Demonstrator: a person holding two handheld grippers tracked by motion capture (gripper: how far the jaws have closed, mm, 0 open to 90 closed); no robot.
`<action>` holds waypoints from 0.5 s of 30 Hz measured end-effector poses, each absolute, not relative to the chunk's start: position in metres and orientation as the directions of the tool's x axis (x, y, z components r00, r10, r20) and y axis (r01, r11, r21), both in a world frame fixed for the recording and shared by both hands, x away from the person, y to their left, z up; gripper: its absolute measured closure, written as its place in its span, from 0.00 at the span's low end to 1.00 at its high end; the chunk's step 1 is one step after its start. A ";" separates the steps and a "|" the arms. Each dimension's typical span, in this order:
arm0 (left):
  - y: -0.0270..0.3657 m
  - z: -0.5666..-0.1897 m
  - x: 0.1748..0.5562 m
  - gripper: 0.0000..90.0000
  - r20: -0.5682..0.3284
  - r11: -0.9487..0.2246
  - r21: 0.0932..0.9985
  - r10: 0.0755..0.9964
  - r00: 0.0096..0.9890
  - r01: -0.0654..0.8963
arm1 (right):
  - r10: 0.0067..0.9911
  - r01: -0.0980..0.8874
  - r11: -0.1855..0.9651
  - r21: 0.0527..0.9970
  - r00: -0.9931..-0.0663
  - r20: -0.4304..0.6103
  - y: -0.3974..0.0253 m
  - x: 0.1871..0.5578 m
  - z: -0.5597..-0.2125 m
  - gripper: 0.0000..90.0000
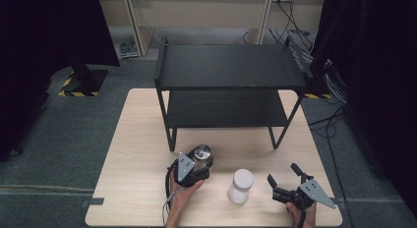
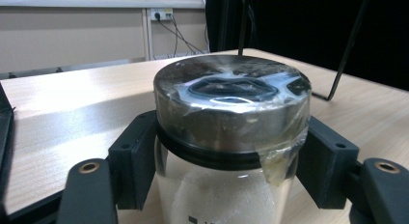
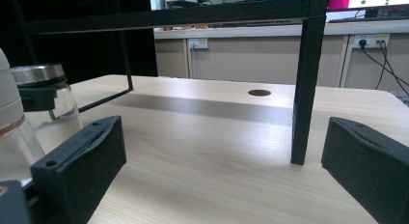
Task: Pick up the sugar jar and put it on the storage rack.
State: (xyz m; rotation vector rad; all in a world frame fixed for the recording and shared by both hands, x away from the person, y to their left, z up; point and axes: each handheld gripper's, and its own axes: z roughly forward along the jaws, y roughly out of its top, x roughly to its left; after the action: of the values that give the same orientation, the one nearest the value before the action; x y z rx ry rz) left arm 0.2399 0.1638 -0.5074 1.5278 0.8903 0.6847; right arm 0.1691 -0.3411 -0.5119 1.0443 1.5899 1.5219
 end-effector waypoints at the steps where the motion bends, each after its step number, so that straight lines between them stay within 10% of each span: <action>1: 0.164 -0.507 0.237 0.35 -0.064 -0.019 0.989 0.841 0.537 0.148 | 0.898 0.087 -0.011 0.996 -0.438 0.048 -0.341 0.169 -0.512 0.02; 15: 0.174 -0.489 0.231 0.35 -0.102 0.030 0.990 0.818 0.565 0.135 | 0.898 0.088 -0.015 0.996 -0.437 0.052 -0.341 0.169 -0.512 0.02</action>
State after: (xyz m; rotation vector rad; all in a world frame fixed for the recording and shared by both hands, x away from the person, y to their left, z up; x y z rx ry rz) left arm 0.2313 0.1741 -0.4887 1.4712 0.8614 0.6430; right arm 0.1693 -0.3413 -0.5122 1.0471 1.5872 1.5247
